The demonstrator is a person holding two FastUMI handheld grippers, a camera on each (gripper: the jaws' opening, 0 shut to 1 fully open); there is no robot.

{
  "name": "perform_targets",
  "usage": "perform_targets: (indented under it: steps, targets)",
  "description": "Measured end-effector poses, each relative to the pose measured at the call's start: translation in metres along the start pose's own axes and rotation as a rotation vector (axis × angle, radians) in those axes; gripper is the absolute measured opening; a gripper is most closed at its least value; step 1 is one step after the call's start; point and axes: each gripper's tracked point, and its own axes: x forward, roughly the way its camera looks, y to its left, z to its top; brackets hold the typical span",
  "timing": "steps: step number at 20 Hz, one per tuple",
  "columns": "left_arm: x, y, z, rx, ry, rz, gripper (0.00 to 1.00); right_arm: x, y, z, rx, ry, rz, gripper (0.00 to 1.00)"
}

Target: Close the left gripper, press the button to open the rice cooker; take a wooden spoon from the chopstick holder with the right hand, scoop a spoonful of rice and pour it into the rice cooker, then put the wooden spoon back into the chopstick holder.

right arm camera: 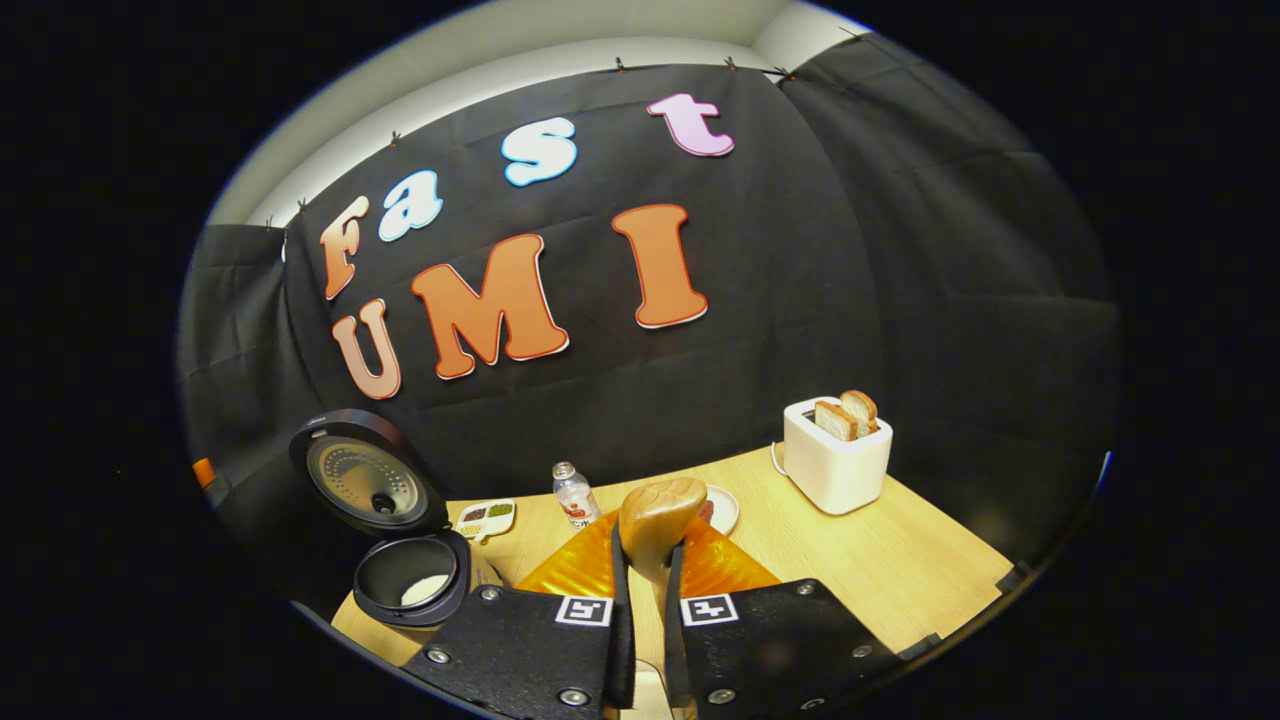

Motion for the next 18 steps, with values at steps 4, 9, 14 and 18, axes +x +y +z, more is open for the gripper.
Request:
perform_targets:
  steps: [4, 9, 14, 18]
  targets:
    - [-0.003, -0.012, -0.008, -0.003, 0.038, -0.009, 1.0, 0.009, -0.026, -0.03, 0.042, 0.051, -0.022, 0.11]
    - [-0.011, -0.015, 0.0, 0.046, 0.021, 0.023, 1.0, 0.025, -0.047, -0.068, 0.078, 0.119, -0.027, 0.11]
    - [-0.012, -0.019, 0.003, 0.081, 0.022, 0.046, 1.0, 0.045, -0.061, -0.101, 0.137, 0.176, 0.0, 0.11]
    - [-0.012, -0.018, 0.005, 0.099, 0.023, 0.078, 1.0, 0.051, -0.072, -0.117, 0.192, 0.203, 0.0, 0.11]
